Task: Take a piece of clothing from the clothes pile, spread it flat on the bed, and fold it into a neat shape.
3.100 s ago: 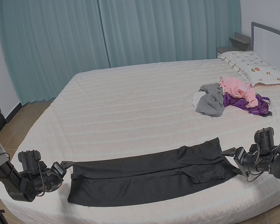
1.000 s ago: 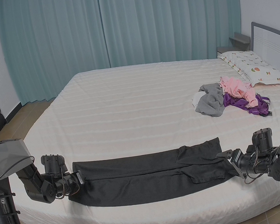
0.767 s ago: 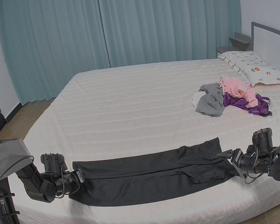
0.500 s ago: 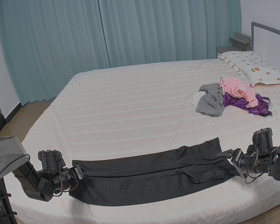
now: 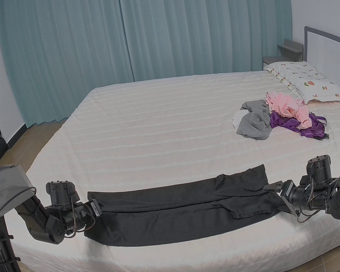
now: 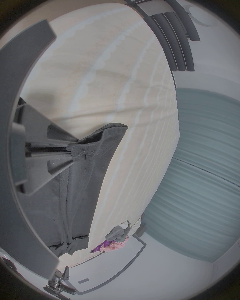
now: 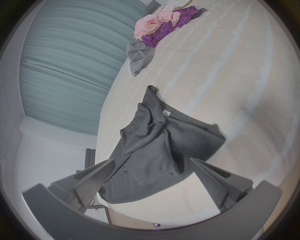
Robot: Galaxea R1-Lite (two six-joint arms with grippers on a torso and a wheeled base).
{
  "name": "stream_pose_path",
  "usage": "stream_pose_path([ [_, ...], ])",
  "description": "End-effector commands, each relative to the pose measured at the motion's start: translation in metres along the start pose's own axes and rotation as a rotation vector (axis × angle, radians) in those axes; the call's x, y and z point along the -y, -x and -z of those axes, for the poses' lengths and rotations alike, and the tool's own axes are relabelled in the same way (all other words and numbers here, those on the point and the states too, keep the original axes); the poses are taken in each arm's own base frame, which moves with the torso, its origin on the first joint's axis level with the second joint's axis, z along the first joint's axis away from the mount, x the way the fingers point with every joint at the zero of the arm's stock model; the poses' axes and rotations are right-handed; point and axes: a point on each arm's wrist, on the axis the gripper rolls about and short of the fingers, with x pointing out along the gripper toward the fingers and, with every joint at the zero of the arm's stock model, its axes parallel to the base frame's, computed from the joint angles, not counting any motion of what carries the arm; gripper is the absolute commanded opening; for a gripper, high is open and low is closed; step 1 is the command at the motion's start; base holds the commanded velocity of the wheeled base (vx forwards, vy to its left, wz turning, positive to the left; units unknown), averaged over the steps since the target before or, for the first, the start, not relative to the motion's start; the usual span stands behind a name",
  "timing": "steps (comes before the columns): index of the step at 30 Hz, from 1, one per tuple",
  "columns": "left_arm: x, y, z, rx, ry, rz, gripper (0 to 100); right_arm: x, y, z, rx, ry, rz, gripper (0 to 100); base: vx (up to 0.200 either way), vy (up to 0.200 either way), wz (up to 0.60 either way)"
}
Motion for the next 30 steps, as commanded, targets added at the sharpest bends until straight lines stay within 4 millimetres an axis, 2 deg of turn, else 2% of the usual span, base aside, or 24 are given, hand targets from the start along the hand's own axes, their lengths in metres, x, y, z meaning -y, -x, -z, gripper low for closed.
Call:
stream_pose_path([
  [1, -0.001, -0.004, 0.001, -0.001, 0.003, 0.000, 0, -0.001, 0.000, -0.001, 0.003, -0.001, -0.003, 100, 0.000, 0.000, 0.00],
  [11, 0.011, -0.014, -0.013, 0.051, 0.105, 0.039, 0, -0.002, 0.000, -0.002, 0.006, -0.001, -0.008, 100, 0.000, 0.000, 0.00],
  [15, 0.017, -0.013, -0.009, 0.039, 0.096, 0.051, 0, -0.002, 0.000, -0.001, 0.004, -0.003, -0.008, 100, 0.000, 0.000, 0.00],
  [20, 0.025, -0.008, -0.005, 0.026, 0.090, 0.068, 0, -0.001, 0.001, -0.001, 0.003, -0.003, -0.007, 100, 0.000, -0.200, 0.00],
  [30, 0.043, 0.010, -0.013, 0.066, 0.091, 0.095, 0, -0.001, 0.001, -0.001, 0.004, -0.006, -0.006, 100, 0.000, -0.200, 0.00],
])
